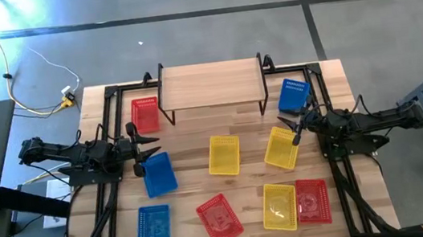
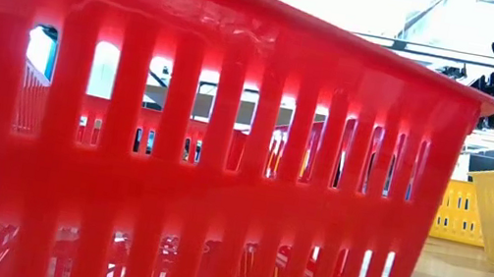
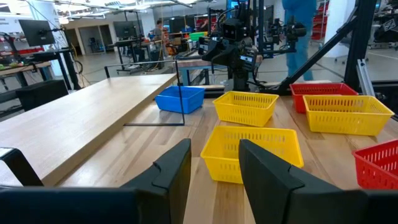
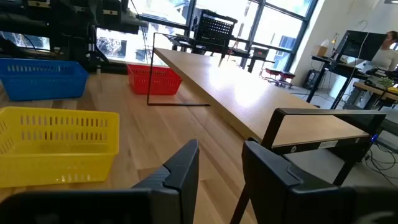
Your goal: Stack baskets on shelf by color
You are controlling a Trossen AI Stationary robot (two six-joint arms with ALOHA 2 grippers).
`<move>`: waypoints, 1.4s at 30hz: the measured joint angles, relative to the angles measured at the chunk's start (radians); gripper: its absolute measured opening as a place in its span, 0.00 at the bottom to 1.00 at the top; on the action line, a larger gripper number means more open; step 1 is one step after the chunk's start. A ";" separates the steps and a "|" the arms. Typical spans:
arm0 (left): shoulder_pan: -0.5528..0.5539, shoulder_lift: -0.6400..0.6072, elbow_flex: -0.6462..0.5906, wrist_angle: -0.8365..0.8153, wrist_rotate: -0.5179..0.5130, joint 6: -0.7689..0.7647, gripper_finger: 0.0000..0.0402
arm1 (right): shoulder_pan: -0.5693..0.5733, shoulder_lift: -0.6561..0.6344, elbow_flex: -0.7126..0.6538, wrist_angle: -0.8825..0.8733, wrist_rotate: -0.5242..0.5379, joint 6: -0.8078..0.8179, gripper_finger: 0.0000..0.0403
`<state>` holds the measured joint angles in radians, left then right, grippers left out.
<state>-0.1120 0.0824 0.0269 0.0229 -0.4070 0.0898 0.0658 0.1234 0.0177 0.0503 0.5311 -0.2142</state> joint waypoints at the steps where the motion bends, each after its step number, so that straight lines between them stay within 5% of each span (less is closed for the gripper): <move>1: 0.000 0.000 0.000 0.000 0.000 0.000 0.31 | 0.000 0.000 0.000 0.000 0.000 0.000 0.27; 20: 0.000 0.000 0.000 0.000 -0.021 -0.009 0.31 | 0.000 0.000 0.000 0.000 0.000 0.000 0.27; 27: 0.000 0.000 0.000 0.001 -0.023 -0.134 0.31 | 0.000 0.000 0.000 0.000 0.000 0.008 0.27; 42: 0.000 0.000 0.000 0.006 -0.024 -0.329 0.31 | 0.000 0.000 0.000 0.057 -0.037 0.515 0.27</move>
<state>-0.1120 0.0822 0.0269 0.0289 -0.4309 -0.2389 0.0658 0.1234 0.0177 0.1074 0.4938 0.3004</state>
